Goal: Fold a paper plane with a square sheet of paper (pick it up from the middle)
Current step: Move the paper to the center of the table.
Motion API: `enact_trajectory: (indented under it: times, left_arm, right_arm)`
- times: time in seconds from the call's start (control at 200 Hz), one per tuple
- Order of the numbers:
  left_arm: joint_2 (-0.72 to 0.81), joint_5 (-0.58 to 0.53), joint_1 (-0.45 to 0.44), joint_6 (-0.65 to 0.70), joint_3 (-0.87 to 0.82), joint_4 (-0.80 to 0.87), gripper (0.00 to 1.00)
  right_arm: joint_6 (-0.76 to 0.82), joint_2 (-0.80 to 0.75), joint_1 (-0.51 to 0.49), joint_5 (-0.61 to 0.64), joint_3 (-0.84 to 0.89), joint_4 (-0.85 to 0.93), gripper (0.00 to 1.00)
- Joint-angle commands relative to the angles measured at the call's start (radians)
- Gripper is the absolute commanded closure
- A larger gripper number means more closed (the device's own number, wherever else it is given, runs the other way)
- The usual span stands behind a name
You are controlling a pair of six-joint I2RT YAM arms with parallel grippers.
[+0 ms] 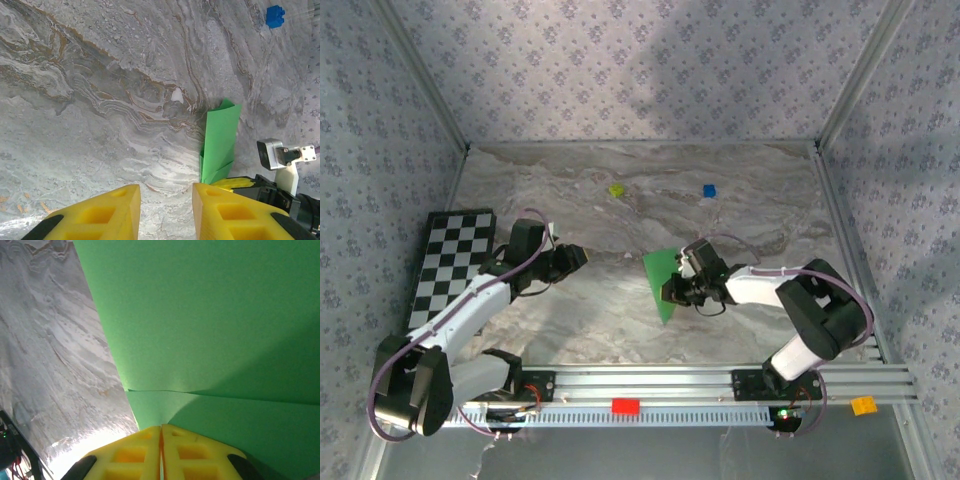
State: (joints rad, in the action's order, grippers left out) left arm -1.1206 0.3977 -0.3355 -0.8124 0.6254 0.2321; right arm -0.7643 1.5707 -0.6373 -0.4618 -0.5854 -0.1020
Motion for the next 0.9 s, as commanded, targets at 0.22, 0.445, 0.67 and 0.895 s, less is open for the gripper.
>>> enact_trajectory:
  times: [0.22, 0.445, 0.67, 0.895]
  left_arm:
    - [0.013, 0.023, 0.004, -0.002, -0.001, -0.013, 0.7]
    - [0.009, 0.033, 0.004, -0.012, 0.0, -0.024, 0.72]
    - [0.007, 0.033, 0.004, -0.018, -0.001, -0.027, 0.73]
    - [0.01, 0.038, 0.004, -0.026, -0.006, -0.033, 0.73]
  right_arm:
    - [-0.133, 0.137, -0.081, 0.057, -0.052, -0.015, 0.91]
    - [-0.258, 0.171, -0.165, 0.142, -0.088, -0.039, 0.91]
    - [-0.41, 0.138, -0.224, 0.23, -0.089, -0.108, 0.9]
    - [-0.373, 0.034, -0.224, 0.282, -0.116, -0.04, 0.87]
